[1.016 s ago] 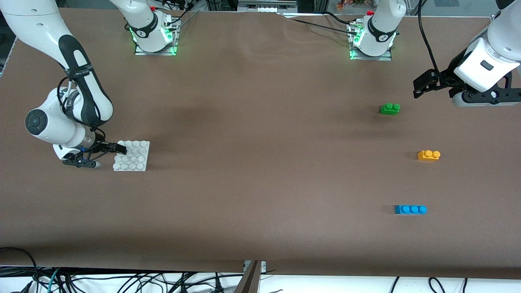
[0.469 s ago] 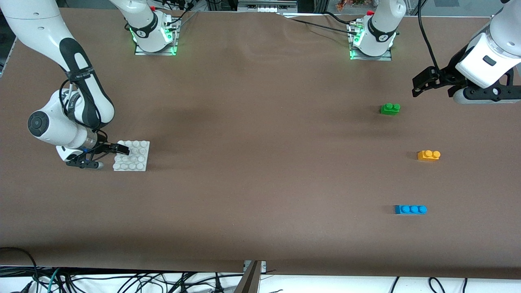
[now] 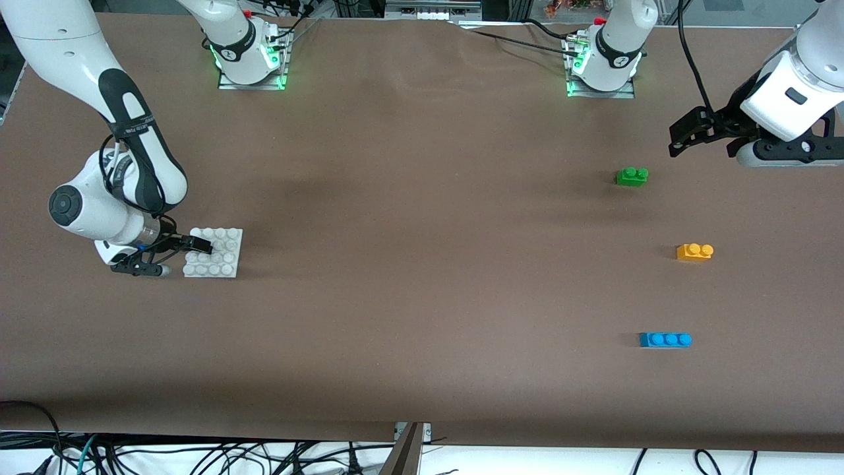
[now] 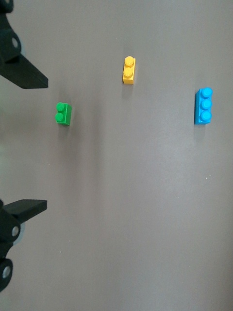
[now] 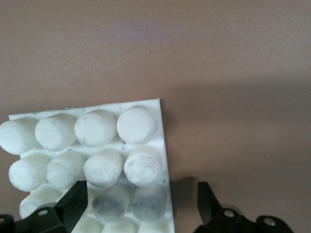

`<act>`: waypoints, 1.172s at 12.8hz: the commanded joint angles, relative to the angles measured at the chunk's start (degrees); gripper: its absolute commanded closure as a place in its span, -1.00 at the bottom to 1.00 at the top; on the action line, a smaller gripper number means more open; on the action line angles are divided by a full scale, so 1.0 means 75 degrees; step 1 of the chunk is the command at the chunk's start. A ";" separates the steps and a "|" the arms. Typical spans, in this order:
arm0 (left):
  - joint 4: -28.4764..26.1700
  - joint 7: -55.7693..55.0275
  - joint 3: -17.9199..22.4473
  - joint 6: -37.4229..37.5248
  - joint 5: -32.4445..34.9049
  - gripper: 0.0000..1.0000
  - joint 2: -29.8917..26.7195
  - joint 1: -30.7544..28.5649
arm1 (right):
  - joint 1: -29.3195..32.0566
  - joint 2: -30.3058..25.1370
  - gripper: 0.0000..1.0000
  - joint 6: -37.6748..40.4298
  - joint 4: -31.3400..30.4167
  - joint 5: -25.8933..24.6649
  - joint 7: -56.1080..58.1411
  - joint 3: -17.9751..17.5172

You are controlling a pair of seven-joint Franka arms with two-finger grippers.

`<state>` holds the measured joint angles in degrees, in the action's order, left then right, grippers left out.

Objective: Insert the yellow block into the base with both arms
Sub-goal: 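Close the right gripper on the edge of the white plate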

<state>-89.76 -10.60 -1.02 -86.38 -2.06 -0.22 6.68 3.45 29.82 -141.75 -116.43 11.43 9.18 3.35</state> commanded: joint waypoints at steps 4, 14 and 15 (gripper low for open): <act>0.0214 -0.0051 0.0019 0.0139 -0.0124 -1.00 0.0076 0.0000 | 0.0079 0.0148 -0.80 -0.0002 0.0113 0.0234 0.0287 -0.0084; 0.0202 -0.0039 0.0030 0.0162 -0.0112 -1.00 0.0076 0.0000 | 0.0056 0.0266 -0.15 -0.0002 0.0137 0.0246 0.0405 -0.0188; 0.0202 -0.0028 0.0030 0.0162 -0.0112 -1.00 0.0087 0.0000 | 0.0056 0.0266 -0.13 0.0009 0.0218 0.0280 0.0405 -0.0259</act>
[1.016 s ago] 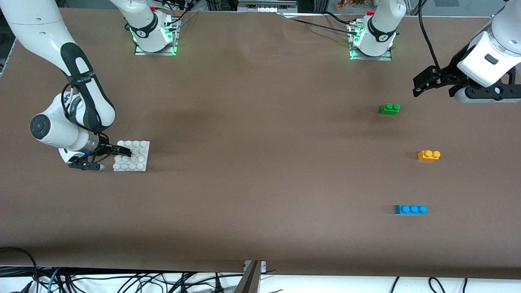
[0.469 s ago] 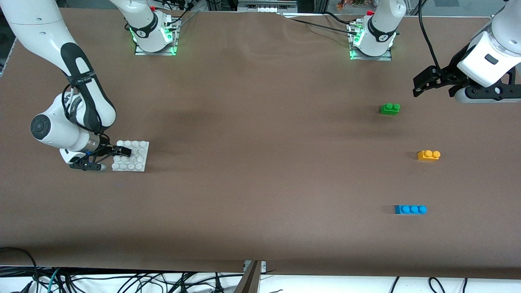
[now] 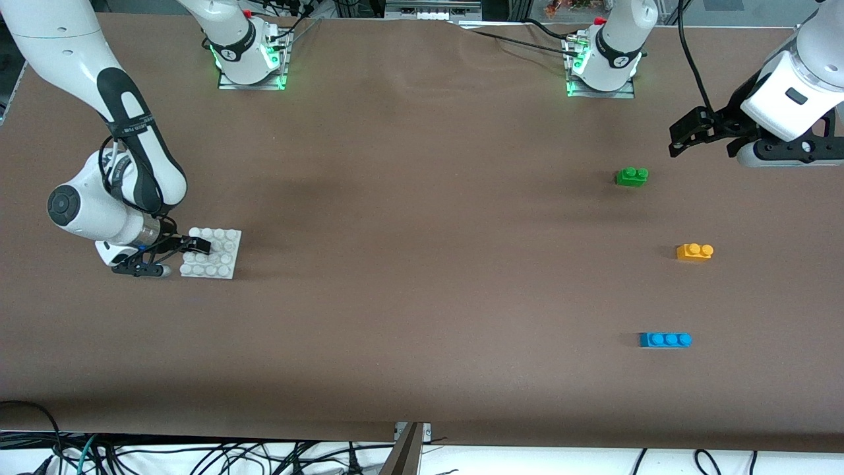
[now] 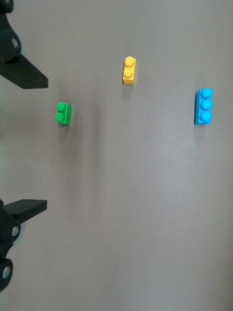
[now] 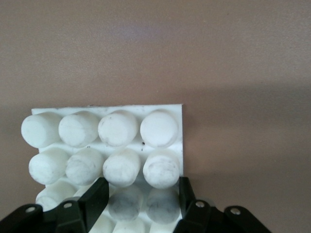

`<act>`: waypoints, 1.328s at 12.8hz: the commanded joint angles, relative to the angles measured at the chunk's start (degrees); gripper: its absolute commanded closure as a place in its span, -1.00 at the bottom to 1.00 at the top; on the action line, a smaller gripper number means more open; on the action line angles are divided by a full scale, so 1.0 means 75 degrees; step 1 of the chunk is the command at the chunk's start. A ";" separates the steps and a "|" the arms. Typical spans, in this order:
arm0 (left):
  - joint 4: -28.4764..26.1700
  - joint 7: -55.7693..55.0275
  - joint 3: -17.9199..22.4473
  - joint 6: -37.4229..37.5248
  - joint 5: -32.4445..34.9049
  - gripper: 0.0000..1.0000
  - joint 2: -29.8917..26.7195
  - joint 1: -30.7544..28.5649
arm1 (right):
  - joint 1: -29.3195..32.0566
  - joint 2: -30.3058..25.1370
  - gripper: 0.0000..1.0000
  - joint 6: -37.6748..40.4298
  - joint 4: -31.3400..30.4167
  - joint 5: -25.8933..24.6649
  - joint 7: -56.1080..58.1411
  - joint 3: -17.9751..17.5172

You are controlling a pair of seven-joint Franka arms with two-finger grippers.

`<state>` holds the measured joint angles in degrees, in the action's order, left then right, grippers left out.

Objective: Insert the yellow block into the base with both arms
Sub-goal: 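Close the right gripper on the edge of the white plate, then slide the white plate across the table with the right gripper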

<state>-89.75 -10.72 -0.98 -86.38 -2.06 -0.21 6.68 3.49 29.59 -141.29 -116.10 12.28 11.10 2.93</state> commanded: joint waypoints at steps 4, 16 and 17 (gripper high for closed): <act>0.0201 -0.0024 0.0026 0.0162 -0.0112 -1.00 0.0087 -0.0012 | 0.0026 0.0343 -0.09 -0.0052 0.0280 0.0179 0.0102 -0.0401; 0.0213 -0.0024 0.0026 0.0162 -0.0112 -1.00 0.0087 -0.0012 | -0.0126 0.0496 -0.10 -0.0052 0.0526 0.0250 -0.0507 -0.0906; 0.0201 -0.0024 0.0014 0.0162 -0.0112 -1.00 0.0087 -0.0012 | -0.0207 0.0496 -0.09 -0.0052 0.0538 0.0250 -0.0554 -0.0906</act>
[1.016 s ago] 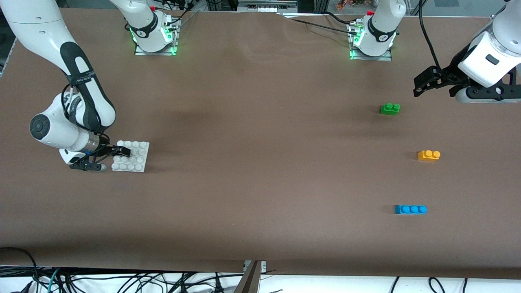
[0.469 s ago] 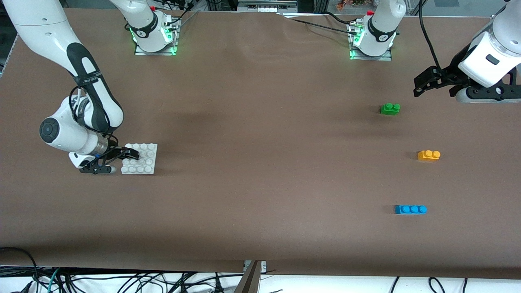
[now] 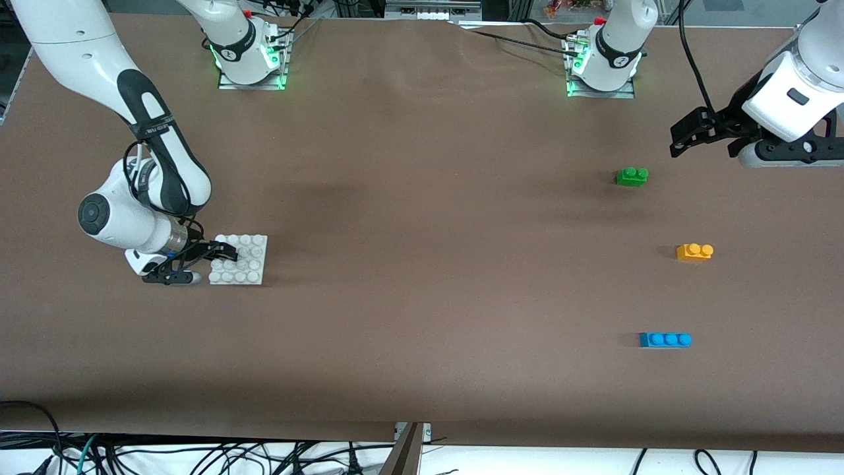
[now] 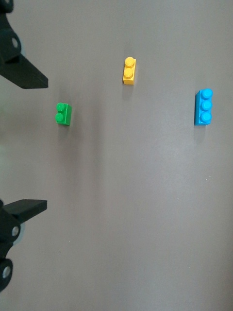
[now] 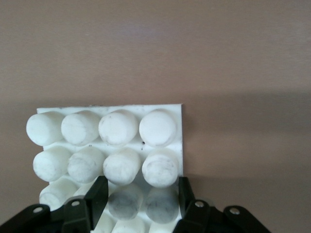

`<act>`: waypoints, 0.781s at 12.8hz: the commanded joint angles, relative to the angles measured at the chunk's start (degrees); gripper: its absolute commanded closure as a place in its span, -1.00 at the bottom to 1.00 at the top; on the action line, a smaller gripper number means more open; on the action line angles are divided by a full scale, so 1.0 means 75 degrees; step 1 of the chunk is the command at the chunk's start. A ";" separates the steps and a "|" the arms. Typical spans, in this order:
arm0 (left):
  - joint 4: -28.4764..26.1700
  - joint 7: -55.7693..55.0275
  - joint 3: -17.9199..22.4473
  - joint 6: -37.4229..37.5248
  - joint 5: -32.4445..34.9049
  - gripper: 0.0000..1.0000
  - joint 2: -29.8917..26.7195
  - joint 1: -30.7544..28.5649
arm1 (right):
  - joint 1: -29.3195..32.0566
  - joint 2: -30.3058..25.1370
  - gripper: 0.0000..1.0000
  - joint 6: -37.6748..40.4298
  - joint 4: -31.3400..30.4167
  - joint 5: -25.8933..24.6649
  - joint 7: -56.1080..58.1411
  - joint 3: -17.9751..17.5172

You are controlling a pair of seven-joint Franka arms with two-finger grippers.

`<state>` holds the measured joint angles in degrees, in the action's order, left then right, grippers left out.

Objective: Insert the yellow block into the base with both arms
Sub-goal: 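Slide the white plate across the table with the right gripper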

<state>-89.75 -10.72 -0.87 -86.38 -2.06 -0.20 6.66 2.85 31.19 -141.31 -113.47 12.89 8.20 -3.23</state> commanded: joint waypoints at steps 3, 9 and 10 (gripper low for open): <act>0.0213 -0.0024 -0.0001 0.0150 -0.0112 -1.00 0.0085 -0.0009 | -0.0343 0.0295 -0.09 -0.0049 0.0235 0.0168 -0.0437 -0.0085; 0.0213 -0.0024 -0.0001 0.0162 -0.0112 -1.00 0.0085 -0.0009 | -0.0695 0.0307 -0.10 -0.0049 0.0294 0.0168 -0.0543 -0.0085; 0.0201 -0.0024 -0.0001 0.0162 -0.0112 -1.00 0.0085 -0.0009 | -0.0766 0.0318 -0.10 -0.0049 0.0328 0.0168 -0.0555 -0.0085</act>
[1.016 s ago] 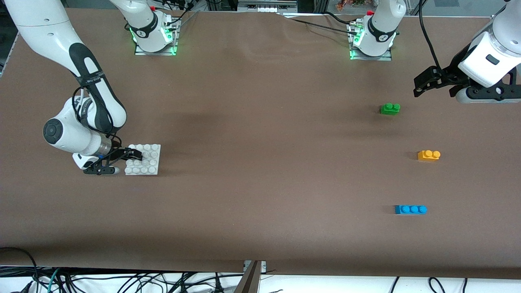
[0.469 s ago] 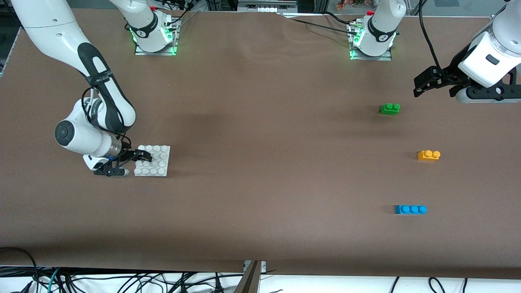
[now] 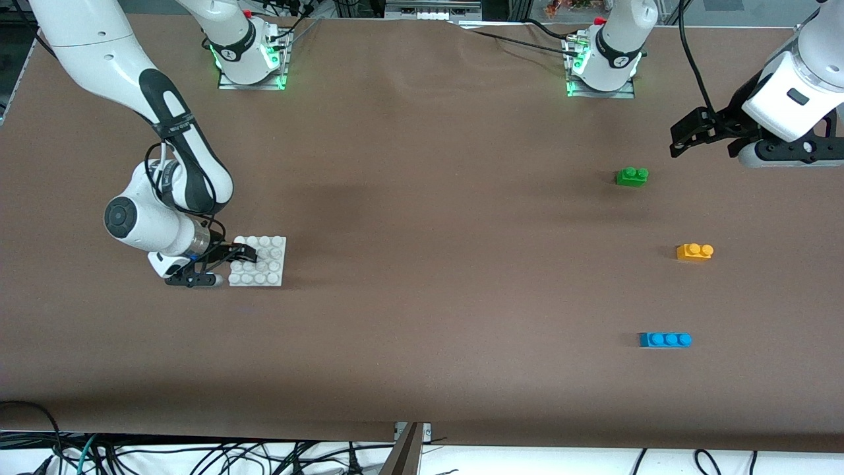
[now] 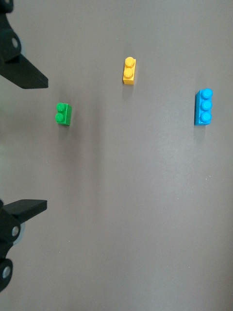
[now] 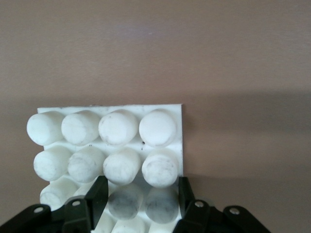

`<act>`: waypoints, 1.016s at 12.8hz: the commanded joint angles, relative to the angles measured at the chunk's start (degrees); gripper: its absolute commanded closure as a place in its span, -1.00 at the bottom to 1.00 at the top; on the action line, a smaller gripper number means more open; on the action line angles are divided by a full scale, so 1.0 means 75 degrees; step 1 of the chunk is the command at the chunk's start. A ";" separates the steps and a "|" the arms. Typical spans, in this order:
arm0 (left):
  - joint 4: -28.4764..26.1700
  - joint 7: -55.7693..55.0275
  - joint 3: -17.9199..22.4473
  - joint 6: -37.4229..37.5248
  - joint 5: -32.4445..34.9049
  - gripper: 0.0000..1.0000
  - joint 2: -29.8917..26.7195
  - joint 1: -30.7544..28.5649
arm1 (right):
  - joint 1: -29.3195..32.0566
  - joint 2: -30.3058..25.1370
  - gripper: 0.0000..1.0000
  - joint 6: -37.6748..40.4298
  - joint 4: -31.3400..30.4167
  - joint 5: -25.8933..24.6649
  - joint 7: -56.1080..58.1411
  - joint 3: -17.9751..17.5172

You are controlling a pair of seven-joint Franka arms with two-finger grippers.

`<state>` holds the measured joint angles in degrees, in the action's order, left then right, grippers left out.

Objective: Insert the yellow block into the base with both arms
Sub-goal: 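Slide the white plate across the table with the right gripper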

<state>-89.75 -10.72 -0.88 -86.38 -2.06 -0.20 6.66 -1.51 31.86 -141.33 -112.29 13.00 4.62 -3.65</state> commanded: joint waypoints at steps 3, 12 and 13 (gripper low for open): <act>0.0201 -0.0035 0.0011 0.0162 -0.0112 -1.00 0.0085 -0.0009 | -0.0419 0.0264 -0.10 -0.0046 0.0242 0.0177 -0.0182 -0.0030; 0.0201 -0.0012 0.0012 0.0162 -0.0112 -1.00 0.0085 -0.0020 | -0.1134 0.0404 -0.10 -0.0046 0.0464 0.0177 -0.0932 -0.0030; 0.0201 -0.0024 0.0000 0.0162 -0.0112 -1.00 0.0085 -0.0009 | -0.1204 0.0416 -0.10 -0.0046 0.0511 0.0177 -0.1002 -0.0030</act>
<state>-89.75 -10.72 -0.79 -86.38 -2.06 -0.18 6.64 -9.08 32.97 -141.37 -110.53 13.03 -1.65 -3.72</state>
